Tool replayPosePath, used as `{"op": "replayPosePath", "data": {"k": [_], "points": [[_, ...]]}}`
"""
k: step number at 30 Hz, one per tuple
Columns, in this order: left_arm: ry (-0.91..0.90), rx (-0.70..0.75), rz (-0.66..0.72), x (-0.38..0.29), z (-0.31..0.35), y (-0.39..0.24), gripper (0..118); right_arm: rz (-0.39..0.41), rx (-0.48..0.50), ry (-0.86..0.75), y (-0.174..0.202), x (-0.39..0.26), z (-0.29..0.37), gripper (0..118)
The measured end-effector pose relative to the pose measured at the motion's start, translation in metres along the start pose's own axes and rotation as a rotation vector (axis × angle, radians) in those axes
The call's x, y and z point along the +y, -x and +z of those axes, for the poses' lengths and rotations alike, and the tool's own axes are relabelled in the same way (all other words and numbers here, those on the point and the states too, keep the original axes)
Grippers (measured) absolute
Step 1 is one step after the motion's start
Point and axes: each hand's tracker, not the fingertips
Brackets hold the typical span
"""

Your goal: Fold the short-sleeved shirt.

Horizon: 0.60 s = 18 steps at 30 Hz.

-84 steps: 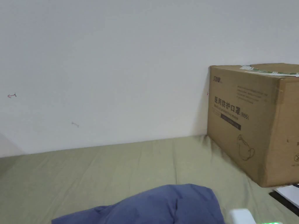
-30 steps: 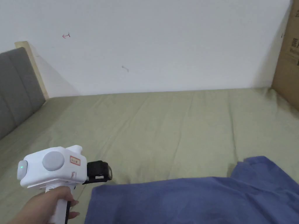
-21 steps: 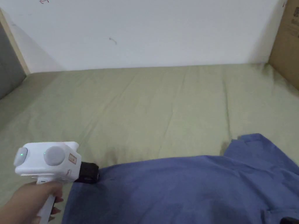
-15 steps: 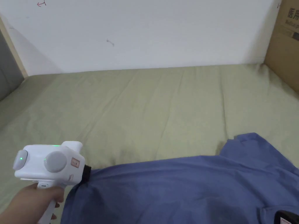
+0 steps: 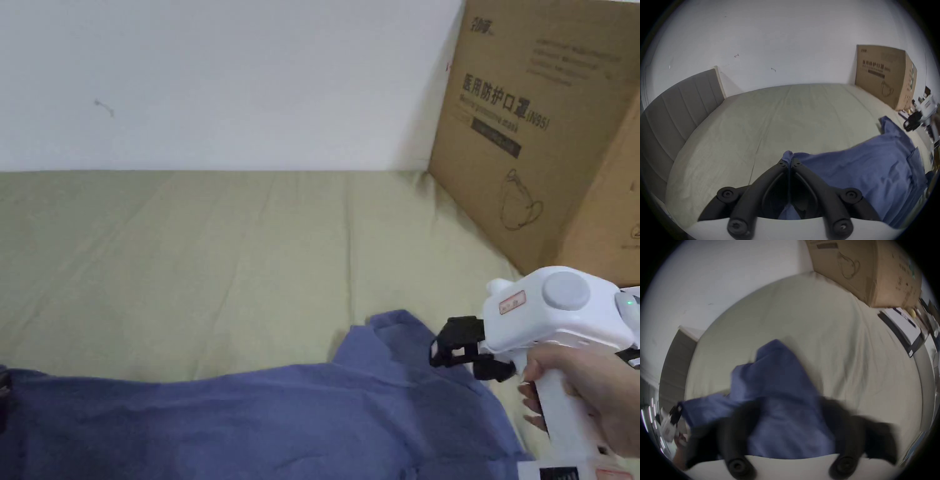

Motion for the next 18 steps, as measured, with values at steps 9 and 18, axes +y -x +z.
{"op": "replayPosePath", "data": {"k": [9, 18], "points": [[0.078, -0.014, 0.026, -0.005, -0.009, 0.008, 1, 0.103, -0.206, 0.079, 0.009, 0.013, -0.062, 87], [0.149, -0.008, 0.104, -0.003, 0.015, 0.021, 1, 0.245, -0.126, 0.03, 0.045, -0.006, -0.014, 0]]}}
